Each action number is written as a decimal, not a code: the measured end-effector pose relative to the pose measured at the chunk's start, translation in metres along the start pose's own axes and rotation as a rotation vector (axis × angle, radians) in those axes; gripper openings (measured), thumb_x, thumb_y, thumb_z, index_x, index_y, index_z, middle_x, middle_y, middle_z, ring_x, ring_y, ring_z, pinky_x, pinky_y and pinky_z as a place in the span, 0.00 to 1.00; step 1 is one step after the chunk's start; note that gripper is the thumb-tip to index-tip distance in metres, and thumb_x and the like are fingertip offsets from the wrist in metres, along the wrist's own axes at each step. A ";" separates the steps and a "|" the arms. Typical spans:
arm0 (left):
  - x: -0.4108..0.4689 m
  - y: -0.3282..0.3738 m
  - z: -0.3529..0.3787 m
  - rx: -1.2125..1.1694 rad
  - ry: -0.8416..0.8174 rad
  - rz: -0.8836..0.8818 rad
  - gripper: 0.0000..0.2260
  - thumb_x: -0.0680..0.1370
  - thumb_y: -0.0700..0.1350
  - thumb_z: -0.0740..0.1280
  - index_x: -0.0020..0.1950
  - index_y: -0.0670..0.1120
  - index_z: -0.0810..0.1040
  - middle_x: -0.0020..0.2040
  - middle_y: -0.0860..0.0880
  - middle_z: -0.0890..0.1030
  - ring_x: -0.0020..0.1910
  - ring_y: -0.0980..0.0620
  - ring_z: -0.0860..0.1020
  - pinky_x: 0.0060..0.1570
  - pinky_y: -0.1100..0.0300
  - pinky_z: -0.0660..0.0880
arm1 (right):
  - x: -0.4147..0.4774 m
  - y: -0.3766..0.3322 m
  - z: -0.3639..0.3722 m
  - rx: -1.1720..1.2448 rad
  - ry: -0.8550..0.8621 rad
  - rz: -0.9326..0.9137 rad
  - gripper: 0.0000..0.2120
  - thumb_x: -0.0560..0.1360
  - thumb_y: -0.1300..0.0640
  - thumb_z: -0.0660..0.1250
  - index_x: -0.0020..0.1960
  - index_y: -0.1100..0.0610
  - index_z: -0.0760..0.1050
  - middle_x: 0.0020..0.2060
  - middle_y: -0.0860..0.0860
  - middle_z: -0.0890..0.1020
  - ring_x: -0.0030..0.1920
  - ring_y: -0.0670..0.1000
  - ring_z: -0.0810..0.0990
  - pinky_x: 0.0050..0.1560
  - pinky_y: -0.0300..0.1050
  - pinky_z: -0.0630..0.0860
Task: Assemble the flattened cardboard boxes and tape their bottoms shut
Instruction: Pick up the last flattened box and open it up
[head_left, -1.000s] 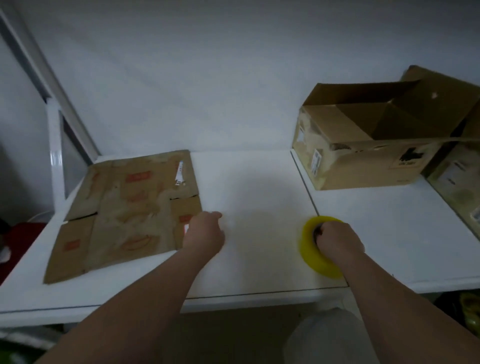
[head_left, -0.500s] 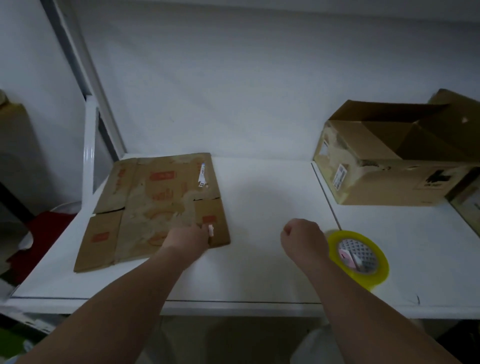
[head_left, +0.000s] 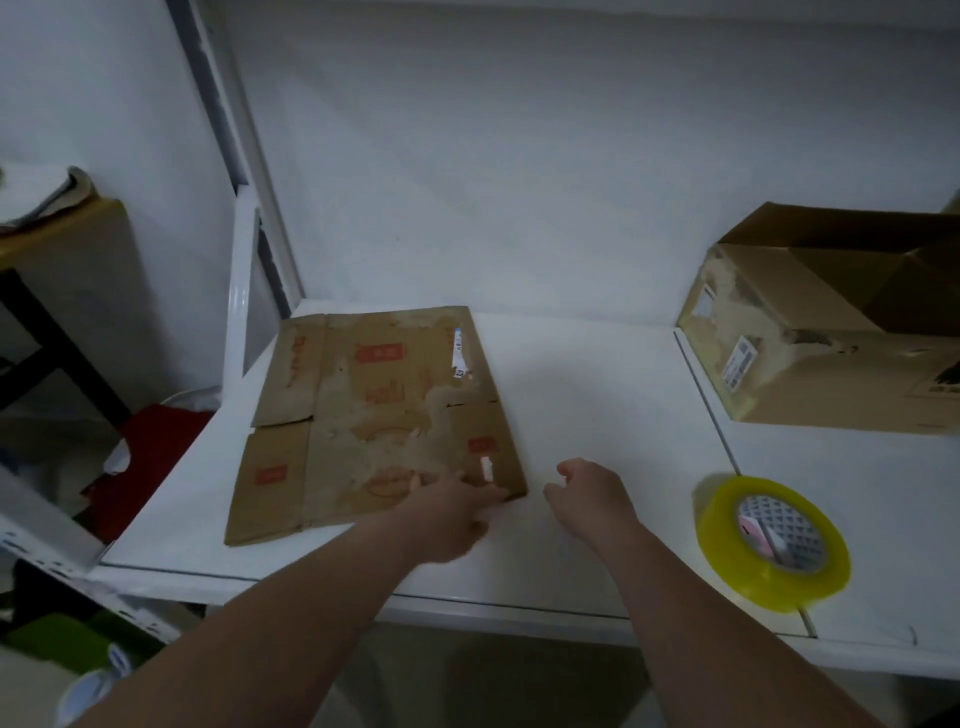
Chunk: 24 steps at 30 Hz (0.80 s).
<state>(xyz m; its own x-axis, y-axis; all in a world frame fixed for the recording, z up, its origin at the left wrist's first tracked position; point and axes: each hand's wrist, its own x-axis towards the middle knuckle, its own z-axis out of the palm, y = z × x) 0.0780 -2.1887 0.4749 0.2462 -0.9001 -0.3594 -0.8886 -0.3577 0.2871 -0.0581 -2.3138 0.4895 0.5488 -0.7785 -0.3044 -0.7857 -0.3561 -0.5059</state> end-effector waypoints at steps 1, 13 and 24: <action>-0.002 0.010 0.003 -0.045 -0.021 0.043 0.21 0.81 0.48 0.58 0.74 0.60 0.61 0.73 0.50 0.67 0.72 0.46 0.64 0.72 0.41 0.57 | 0.000 0.001 0.002 0.004 -0.008 0.024 0.24 0.78 0.54 0.61 0.73 0.57 0.65 0.70 0.54 0.70 0.68 0.54 0.70 0.66 0.45 0.66; -0.029 -0.103 -0.018 -0.334 0.303 -0.929 0.27 0.75 0.58 0.65 0.70 0.47 0.66 0.73 0.38 0.60 0.71 0.35 0.59 0.69 0.37 0.58 | -0.004 -0.026 0.021 0.242 -0.159 0.004 0.21 0.77 0.59 0.61 0.69 0.56 0.69 0.62 0.55 0.76 0.61 0.55 0.74 0.62 0.45 0.70; -0.046 -0.099 -0.021 -0.217 0.131 -0.740 0.48 0.61 0.74 0.68 0.72 0.48 0.62 0.68 0.43 0.70 0.67 0.41 0.68 0.68 0.47 0.65 | -0.003 -0.037 0.013 0.740 -0.119 0.143 0.14 0.74 0.60 0.67 0.60 0.58 0.76 0.58 0.56 0.79 0.57 0.54 0.77 0.60 0.49 0.74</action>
<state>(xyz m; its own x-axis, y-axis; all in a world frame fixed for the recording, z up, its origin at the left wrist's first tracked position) 0.1626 -2.1169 0.4816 0.8008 -0.4257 -0.4213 -0.3831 -0.9048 0.1859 -0.0271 -2.2921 0.4986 0.5159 -0.7155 -0.4711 -0.4783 0.2157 -0.8513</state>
